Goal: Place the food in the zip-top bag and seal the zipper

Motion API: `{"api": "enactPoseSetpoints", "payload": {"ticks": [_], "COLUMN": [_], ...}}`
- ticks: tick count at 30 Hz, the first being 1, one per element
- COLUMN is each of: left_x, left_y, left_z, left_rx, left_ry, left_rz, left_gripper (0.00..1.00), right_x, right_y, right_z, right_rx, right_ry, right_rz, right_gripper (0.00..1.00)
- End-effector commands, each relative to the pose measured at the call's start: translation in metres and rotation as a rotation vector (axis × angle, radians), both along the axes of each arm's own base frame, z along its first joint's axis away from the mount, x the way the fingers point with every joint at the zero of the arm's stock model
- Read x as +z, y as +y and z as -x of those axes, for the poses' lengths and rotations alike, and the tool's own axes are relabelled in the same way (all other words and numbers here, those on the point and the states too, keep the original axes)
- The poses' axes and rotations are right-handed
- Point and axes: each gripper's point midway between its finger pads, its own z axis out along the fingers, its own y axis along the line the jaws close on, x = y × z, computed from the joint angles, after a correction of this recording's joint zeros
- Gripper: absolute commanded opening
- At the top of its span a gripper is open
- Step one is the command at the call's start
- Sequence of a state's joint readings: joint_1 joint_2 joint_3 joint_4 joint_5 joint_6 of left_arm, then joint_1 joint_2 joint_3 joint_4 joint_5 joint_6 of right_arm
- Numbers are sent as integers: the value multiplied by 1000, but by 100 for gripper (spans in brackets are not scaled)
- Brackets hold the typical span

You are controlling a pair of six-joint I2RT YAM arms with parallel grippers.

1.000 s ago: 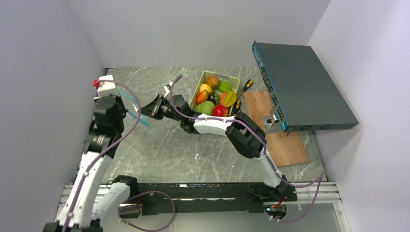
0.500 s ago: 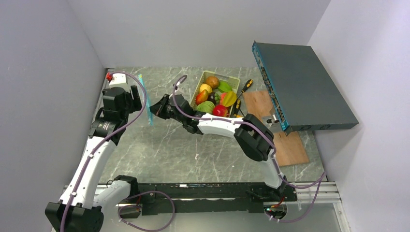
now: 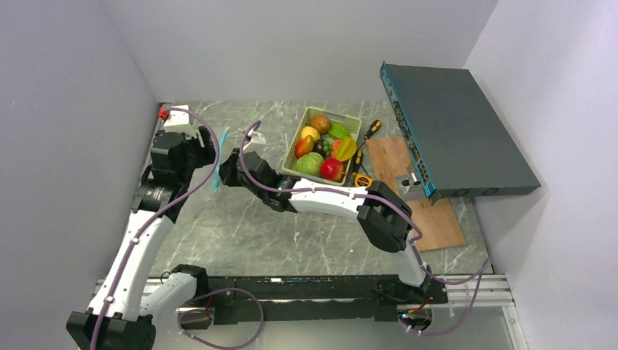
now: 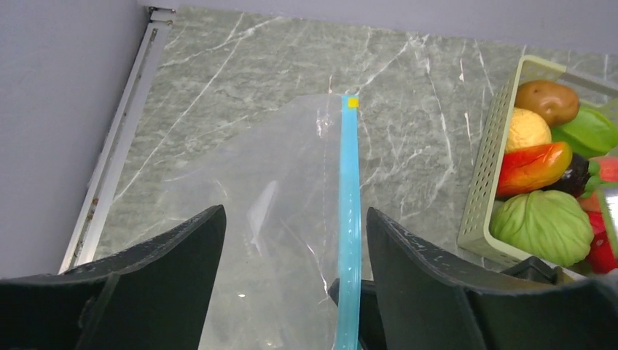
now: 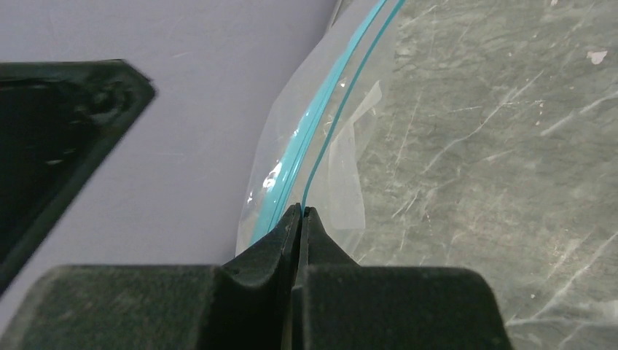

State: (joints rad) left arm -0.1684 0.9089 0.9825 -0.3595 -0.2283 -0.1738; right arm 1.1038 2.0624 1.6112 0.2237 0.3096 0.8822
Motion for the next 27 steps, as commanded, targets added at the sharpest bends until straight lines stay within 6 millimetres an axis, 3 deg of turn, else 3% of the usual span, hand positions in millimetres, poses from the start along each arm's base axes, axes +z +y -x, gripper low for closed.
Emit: {"api": "enactPoseSetpoints", "payload": {"ticks": [1,4,10,16,22,27], "left_x": [-1,-9,-10,-6,-4,0], "left_y": [-12,-29,-41,-43,-52,-52], "left_z": [-11,-16,-19,-23,-25,-34], "left_rx": [-65,-167,-229,-245,-295,-289], "left_ry": [13,57,56,19,-11,-2], "left_rz": [-10,-9,2,-1,1,5], "left_gripper": [74,77,81,76,86,82], "right_x": [65,73,94,89,88,90], "right_y": [-11,-13,-25,-27,-21,-21], "right_z": [0,7,14,16,19,24], "right_rx": [-23,16,39,38,36,8], "right_ry": [-111,-139,-199,-197,-209,-239], "right_rz": [-80,-98,-88,-69,-12,69], "right_gripper": [0,0,0,0,0,0]}}
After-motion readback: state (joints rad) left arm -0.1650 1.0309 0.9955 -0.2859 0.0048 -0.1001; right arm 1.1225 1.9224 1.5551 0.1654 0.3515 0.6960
